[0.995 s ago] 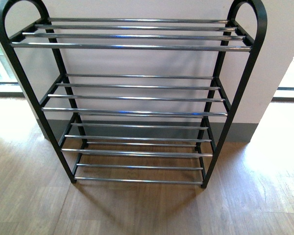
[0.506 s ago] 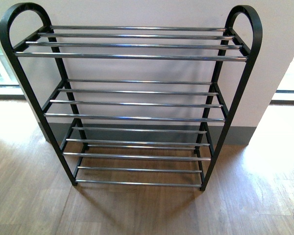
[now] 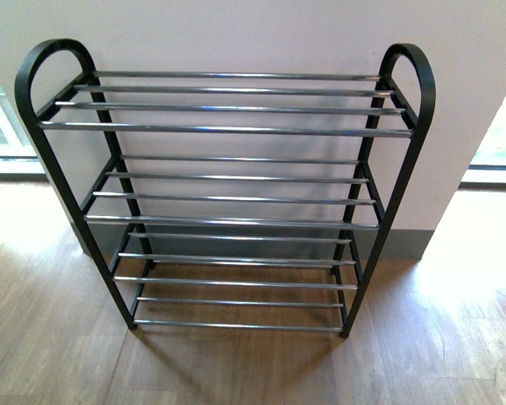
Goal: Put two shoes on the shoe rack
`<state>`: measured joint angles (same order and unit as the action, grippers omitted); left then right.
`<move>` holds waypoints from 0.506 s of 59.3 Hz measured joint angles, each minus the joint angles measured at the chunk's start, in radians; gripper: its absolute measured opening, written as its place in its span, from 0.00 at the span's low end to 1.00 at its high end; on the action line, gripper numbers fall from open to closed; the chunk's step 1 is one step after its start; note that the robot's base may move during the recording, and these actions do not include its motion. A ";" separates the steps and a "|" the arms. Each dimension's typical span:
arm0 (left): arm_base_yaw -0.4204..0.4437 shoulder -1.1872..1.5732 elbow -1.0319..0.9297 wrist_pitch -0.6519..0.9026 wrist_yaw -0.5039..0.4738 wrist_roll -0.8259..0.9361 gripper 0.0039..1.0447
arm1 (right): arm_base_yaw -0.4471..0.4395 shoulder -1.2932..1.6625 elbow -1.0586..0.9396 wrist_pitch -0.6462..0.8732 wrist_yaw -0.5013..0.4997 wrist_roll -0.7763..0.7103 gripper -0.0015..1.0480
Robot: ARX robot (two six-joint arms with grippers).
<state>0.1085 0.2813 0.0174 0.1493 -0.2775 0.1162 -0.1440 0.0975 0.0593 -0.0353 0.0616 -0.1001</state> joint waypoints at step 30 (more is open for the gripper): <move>0.000 0.000 0.000 0.000 0.003 0.000 0.01 | 0.000 0.000 0.000 0.000 0.001 0.000 0.04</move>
<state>0.1085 0.2813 0.0174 0.1493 -0.2741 0.1162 -0.1440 0.0975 0.0593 -0.0353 0.0628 -0.1005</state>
